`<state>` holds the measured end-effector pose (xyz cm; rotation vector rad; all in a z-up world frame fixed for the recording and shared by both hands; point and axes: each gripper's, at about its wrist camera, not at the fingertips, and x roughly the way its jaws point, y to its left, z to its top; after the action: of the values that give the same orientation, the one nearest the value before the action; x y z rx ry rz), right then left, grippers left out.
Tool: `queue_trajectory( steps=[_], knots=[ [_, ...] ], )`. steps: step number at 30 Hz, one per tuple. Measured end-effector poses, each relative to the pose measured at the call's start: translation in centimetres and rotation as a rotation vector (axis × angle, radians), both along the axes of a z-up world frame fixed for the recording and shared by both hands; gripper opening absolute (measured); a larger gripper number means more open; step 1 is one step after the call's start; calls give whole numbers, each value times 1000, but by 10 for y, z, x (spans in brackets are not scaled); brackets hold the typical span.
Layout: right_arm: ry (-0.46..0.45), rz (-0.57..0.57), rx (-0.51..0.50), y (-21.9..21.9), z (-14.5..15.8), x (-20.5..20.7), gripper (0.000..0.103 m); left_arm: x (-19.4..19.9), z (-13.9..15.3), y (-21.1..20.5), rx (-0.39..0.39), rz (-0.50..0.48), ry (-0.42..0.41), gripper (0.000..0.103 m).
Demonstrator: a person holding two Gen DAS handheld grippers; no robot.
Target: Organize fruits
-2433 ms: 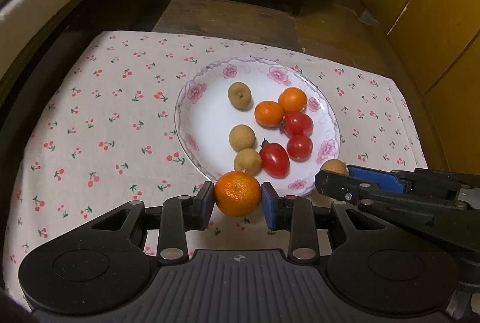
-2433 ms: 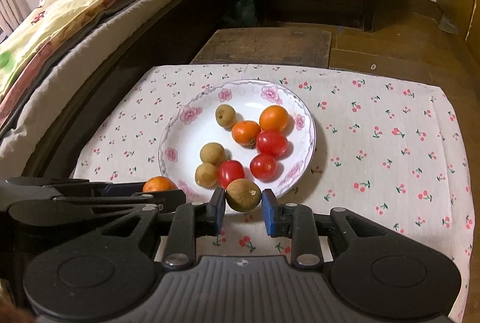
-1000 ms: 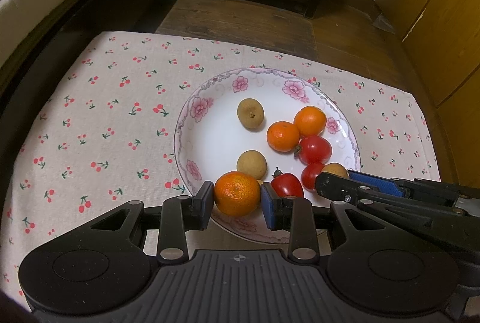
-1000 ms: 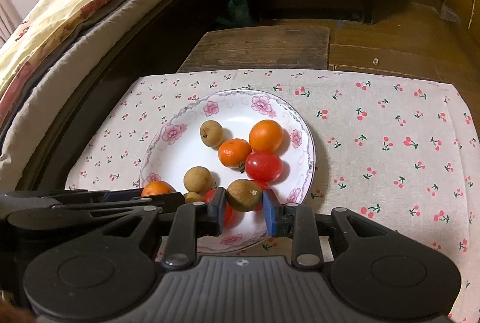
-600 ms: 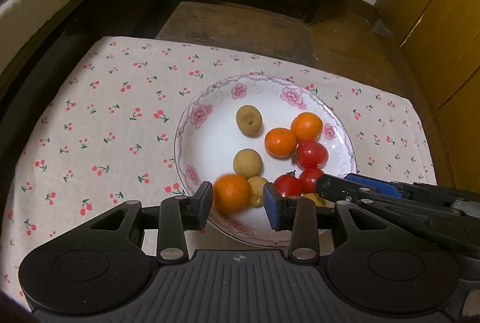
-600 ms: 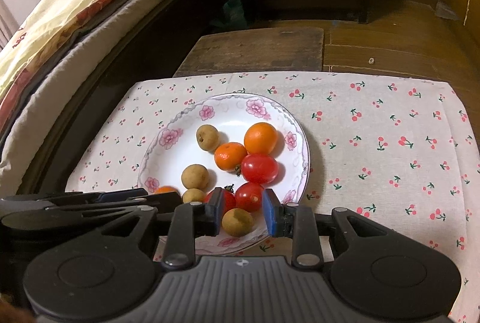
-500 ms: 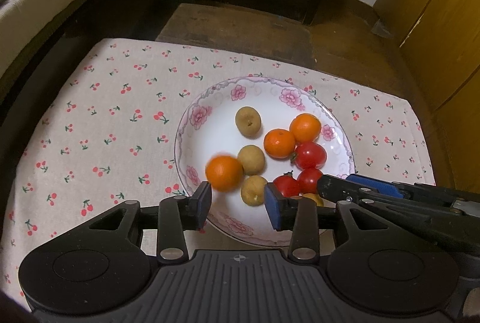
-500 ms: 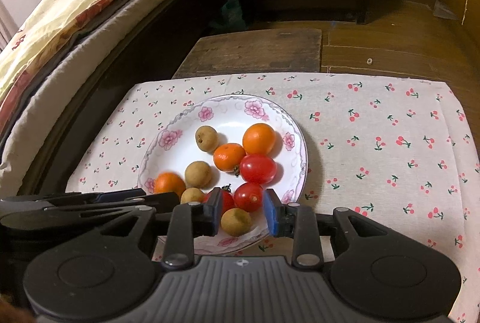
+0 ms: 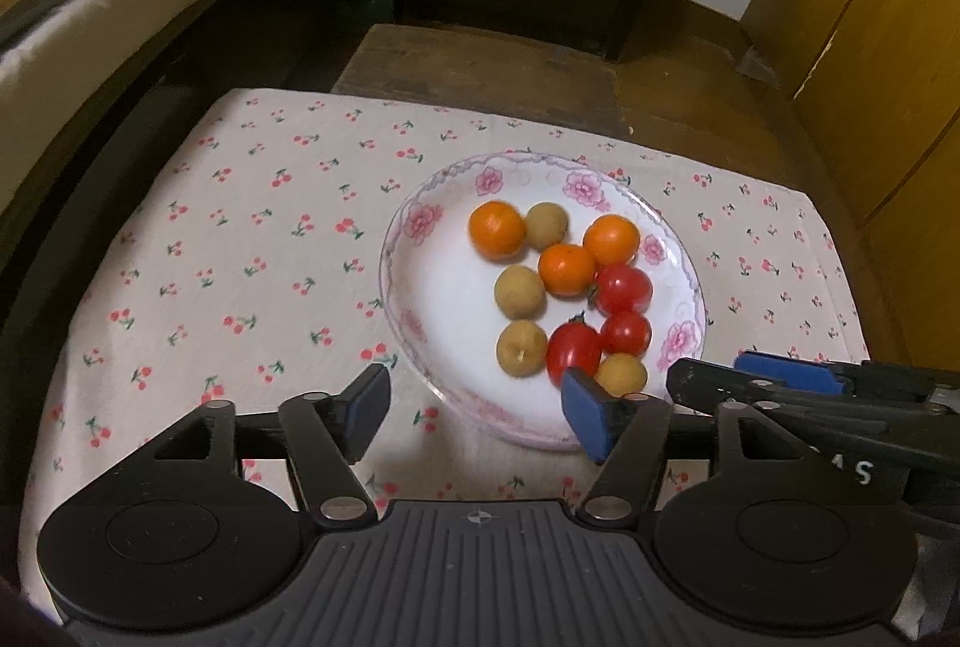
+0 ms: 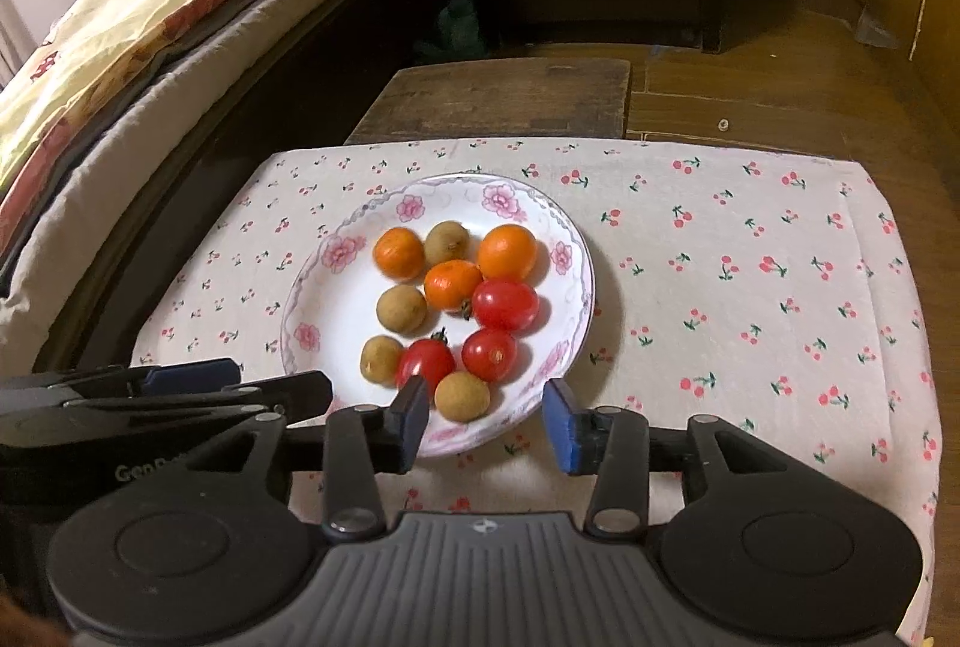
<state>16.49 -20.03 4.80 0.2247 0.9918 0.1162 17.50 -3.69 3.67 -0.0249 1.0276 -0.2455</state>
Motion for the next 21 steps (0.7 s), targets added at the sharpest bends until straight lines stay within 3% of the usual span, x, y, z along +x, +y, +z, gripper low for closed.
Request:
queue_trajectory(
  steps=[2, 9, 21],
  knots=[
    [0, -8, 13, -2, 1, -7, 50, -4, 1, 3, -1, 6, -3, 74],
    [3, -17, 0, -2, 3, -30, 51, -23, 2, 3, 17, 1, -14, 84],
    [19, -43, -12, -6, 1, -59, 53, -46, -2, 9, 56, 17, -26, 89]
  ],
)
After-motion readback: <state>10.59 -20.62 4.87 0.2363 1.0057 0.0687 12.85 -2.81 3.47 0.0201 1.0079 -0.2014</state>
